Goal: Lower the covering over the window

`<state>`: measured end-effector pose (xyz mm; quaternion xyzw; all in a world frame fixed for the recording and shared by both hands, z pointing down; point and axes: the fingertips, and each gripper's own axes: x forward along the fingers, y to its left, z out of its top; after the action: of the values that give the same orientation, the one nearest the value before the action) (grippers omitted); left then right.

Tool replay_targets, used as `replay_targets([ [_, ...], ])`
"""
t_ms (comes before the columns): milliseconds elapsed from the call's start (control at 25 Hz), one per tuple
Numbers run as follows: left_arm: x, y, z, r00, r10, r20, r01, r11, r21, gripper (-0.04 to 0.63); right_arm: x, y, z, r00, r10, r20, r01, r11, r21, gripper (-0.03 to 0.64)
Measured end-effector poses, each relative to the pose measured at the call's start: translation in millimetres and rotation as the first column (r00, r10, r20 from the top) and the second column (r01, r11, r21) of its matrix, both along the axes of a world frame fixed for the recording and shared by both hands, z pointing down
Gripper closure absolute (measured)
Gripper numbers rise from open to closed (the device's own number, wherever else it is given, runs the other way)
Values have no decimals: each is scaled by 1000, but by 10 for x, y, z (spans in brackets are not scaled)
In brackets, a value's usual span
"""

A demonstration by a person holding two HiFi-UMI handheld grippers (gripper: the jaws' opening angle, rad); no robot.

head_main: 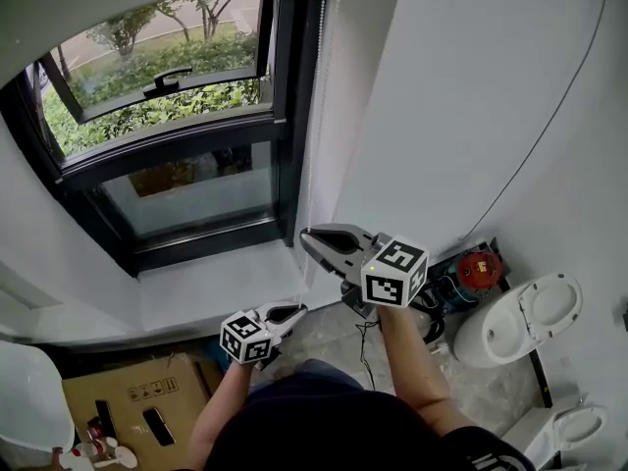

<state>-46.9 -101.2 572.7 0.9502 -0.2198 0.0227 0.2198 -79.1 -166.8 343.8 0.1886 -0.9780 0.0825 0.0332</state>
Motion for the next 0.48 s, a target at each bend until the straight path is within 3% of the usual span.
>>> replay_targets([
  [80,15,50,81,1000,2,-8,-3,1000,-27,572,3,-9,105,1000,3,20,-2,999,-33,602],
  [280,38,51,152,1000,13,-7,-14,998,-63,571,11,-48,526,995,11,-95,-18,997,-71,603],
  [480,20,28,104,1000,6,-27,-8,998,-66,571,-50,-1,833,991,-1,-131,-14,993,-115,603],
])
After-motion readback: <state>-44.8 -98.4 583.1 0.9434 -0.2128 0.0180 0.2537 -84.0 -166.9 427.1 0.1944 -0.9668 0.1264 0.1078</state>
